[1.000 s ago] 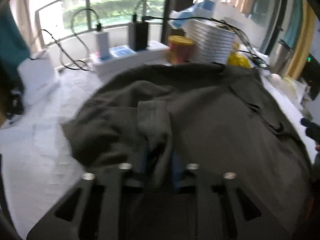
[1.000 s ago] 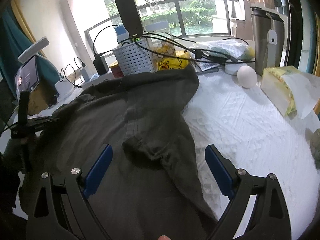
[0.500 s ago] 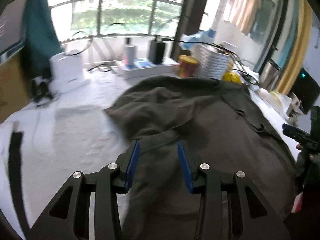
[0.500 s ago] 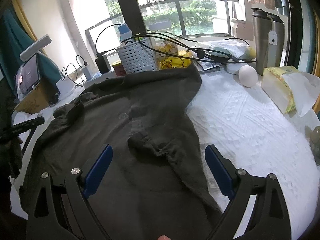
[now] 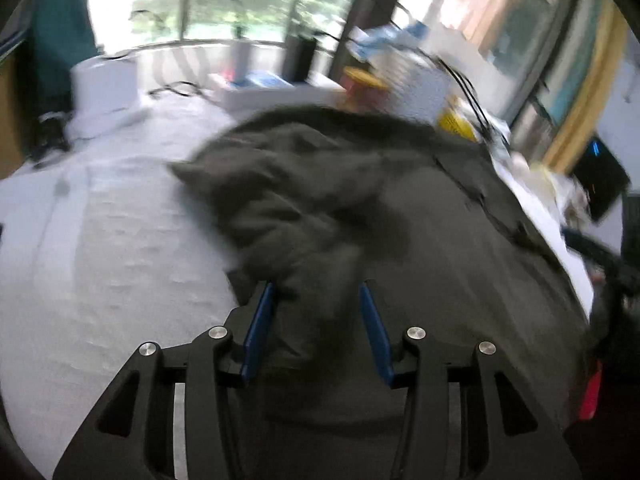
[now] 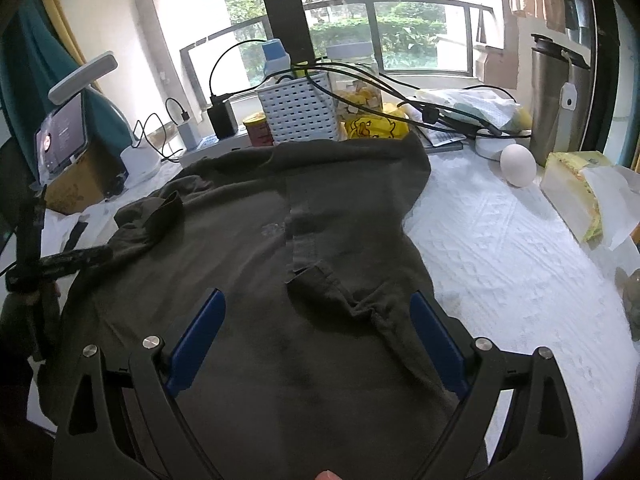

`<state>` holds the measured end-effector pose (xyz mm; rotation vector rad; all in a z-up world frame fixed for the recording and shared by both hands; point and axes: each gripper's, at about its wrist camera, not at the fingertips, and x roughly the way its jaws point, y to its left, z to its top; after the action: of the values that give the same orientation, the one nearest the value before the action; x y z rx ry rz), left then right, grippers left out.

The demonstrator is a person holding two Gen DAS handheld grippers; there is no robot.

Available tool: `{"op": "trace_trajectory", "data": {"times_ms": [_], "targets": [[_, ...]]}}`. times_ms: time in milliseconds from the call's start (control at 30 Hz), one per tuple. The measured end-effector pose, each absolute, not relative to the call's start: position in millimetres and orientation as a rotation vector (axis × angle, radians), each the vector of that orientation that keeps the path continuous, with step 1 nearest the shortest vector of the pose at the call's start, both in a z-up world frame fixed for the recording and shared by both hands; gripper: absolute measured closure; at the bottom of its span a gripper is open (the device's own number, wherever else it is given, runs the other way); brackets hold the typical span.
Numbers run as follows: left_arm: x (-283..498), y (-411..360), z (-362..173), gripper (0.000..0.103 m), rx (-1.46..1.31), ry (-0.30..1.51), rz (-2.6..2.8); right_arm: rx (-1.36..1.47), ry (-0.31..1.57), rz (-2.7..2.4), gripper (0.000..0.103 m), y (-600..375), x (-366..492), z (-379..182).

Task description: Fold small clothes

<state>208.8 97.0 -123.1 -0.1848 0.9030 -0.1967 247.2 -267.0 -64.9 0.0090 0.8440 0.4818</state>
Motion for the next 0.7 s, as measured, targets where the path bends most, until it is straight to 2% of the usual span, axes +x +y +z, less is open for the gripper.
{"op": "trace_trajectory", "data": {"times_ms": [167,367,633,700], "targets": [[193.2,70.8,-118.1,0.056,-0.108,0.917,-0.265,0.009,0.845,0.472,0.010,-268.2,248.1,-63.8],[187.4,105.2,-93.4,0.055,-0.157,0.822,-0.123,0.003,0.851,0.482,0.010,-264.2,248.8,-64.5],[219.8,138.1,-127.3,0.056,-0.281,0.921,-0.147,0.003,0.849,0.496,0.010,-258.6,248.9,-64.8],[217.8,132.3,-128.6,0.065,-0.250,0.911,-0.158,0.010,0.850,0.489,0.010,-261.1,249.3,-65.0]]}}
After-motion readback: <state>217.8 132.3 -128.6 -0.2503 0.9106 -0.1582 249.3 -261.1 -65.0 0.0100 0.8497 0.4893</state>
